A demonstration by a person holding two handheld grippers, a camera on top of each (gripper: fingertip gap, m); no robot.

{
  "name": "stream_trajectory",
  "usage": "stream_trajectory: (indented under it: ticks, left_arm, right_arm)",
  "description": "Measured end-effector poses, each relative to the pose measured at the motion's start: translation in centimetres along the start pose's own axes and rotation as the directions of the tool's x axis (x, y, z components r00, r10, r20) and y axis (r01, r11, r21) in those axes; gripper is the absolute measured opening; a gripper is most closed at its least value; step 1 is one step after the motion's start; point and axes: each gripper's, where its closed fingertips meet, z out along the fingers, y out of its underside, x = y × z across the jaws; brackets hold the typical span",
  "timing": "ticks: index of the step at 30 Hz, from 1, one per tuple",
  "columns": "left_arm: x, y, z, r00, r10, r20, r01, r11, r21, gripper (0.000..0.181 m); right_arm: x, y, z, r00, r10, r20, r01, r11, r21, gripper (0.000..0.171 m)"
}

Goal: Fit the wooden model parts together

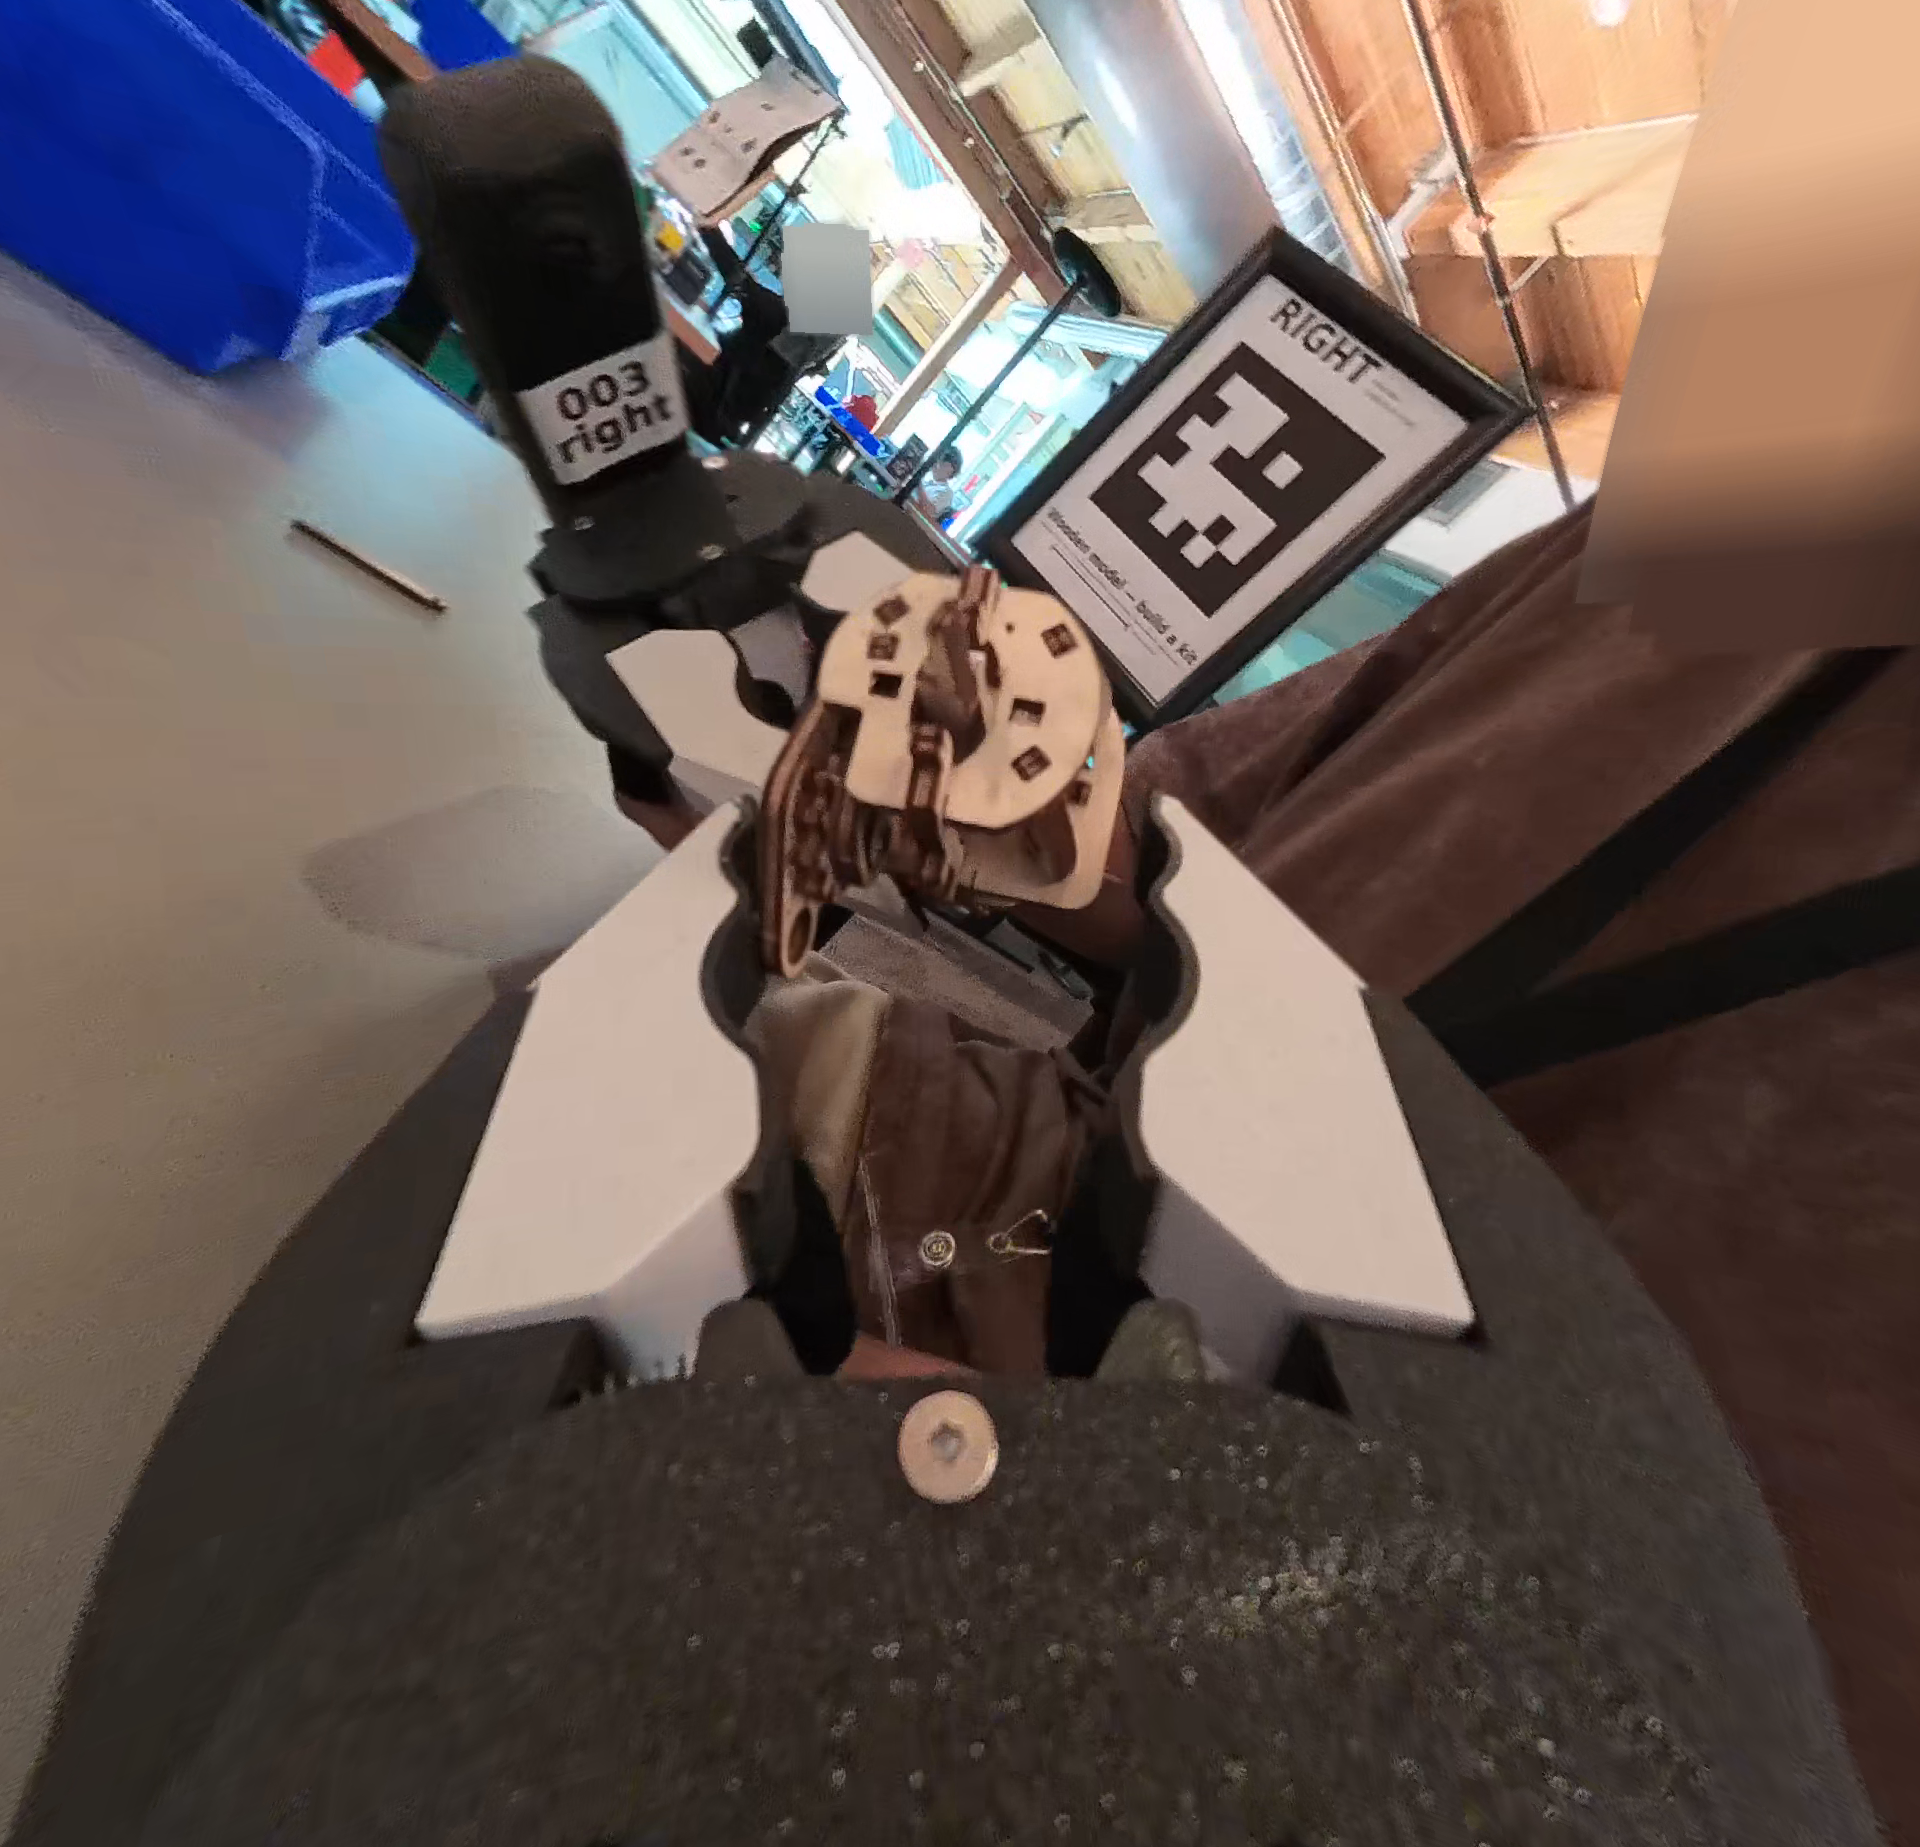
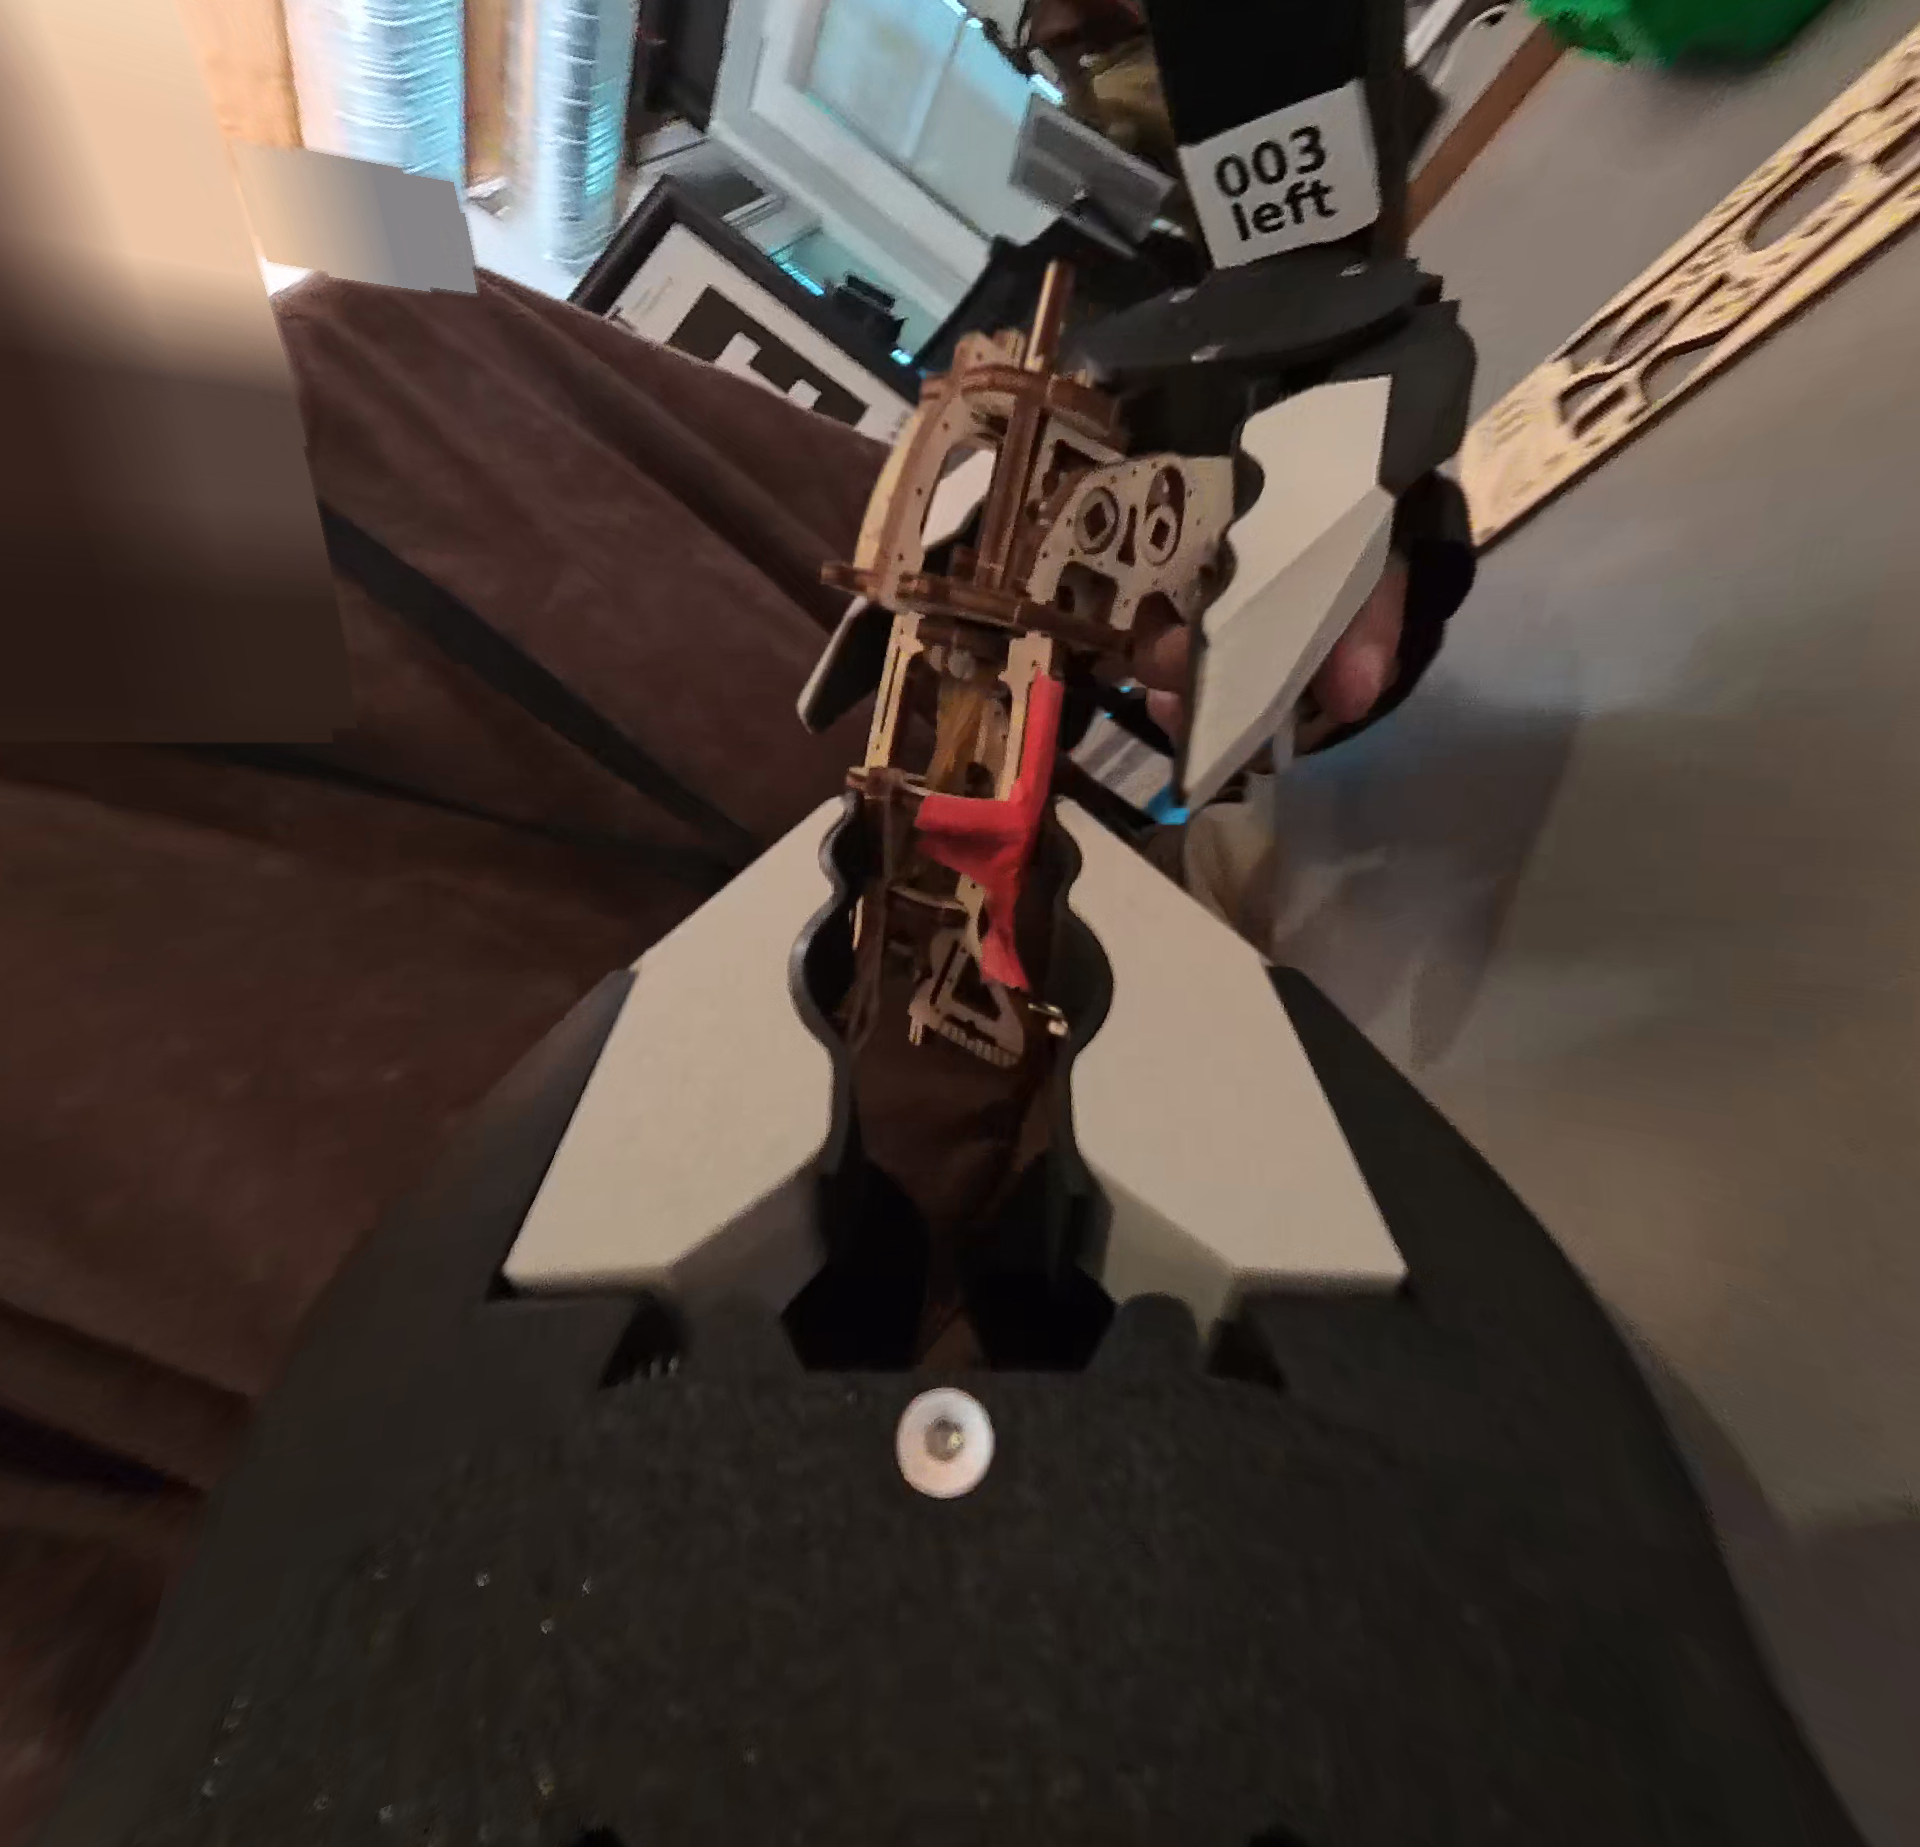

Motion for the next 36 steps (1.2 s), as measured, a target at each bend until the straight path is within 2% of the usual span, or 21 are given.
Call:
stream_trajectory:
  ticks: [2, 7, 12, 16, 18, 21, 24, 27, 28, 36]
  left_arm:
    - [0.7, 0.4, 0.2, 0.999, 0.028, -0.017, -0.028, 1.000, -0.014, 0.061]
    - [0.0, 0.7, -0.3, 0.998, 0.044, 0.043, -0.044, 0.999, 0.012, 0.056]
    - [-0.2, 0.0, -0.9, 0.986, 0.123, 0.115, -0.129, 0.991, 0.046, 0.052]
    - [-0.3, -0.9, -1.1, 0.966, 0.187, 0.179, -0.201, 0.977, 0.063, 0.051]
    - [-0.3, -0.9, -1.2, 0.944, 0.253, 0.211, -0.267, 0.963, 0.040, 0.051]
    - [0.2, -0.4, -0.9, 0.896, 0.378, 0.231, -0.380, 0.924, -0.039, 0.051]
    - [0.8, -0.1, -0.3, 0.862, 0.455, 0.225, -0.448, 0.890, -0.081, 0.050]
    - [1.2, 0.0, 0.0, 0.856, 0.469, 0.215, -0.462, 0.883, -0.085, 0.051]
    - [1.0, 0.0, 0.0, 0.852, 0.472, 0.226, -0.465, 0.881, -0.086, 0.050]
    - [0.3, 0.0, 0.4, 0.874, 0.403, 0.273, -0.406, 0.913, -0.047, 0.049]
  right_arm:
    - [-0.3, 0.4, 0.5, 1.000, 0.010, 0.026, -0.009, 0.999, -0.034, 0.032]
    - [0.6, 0.4, 0.7, 0.997, 0.062, -0.051, -0.064, 0.997, -0.037, 0.033]
    - [1.6, 0.1, -0.8, 0.961, -0.003, -0.275, -0.001, 1.000, -0.014, 0.044]
    - [1.1, -1.2, -2.4, 0.856, -0.181, -0.484, 0.197, 0.980, -0.018, 0.042]
    - [-0.6, -1.5, -2.1, 0.824, -0.271, -0.498, 0.298, 0.954, -0.026, 0.030]
    - [-0.7, -1.5, -2.0, 0.760, -0.347, -0.550, 0.400, 0.916, -0.025, 0.026]
    - [-0.8, -1.0, -1.3, 0.813, -0.328, -0.480, 0.390, 0.920, 0.032, 0.022]
    - [-0.5, -0.2, -0.7, 0.847, -0.312, -0.430, 0.355, 0.934, 0.022, 0.013]
    - [-0.7, -0.2, -0.6, 0.847, -0.323, -0.421, 0.365, 0.931, 0.021, 0.004]
    - [-0.1, 0.0, -1.4, 0.754, -0.396, -0.524, 0.416, 0.905, -0.086, 0.002]
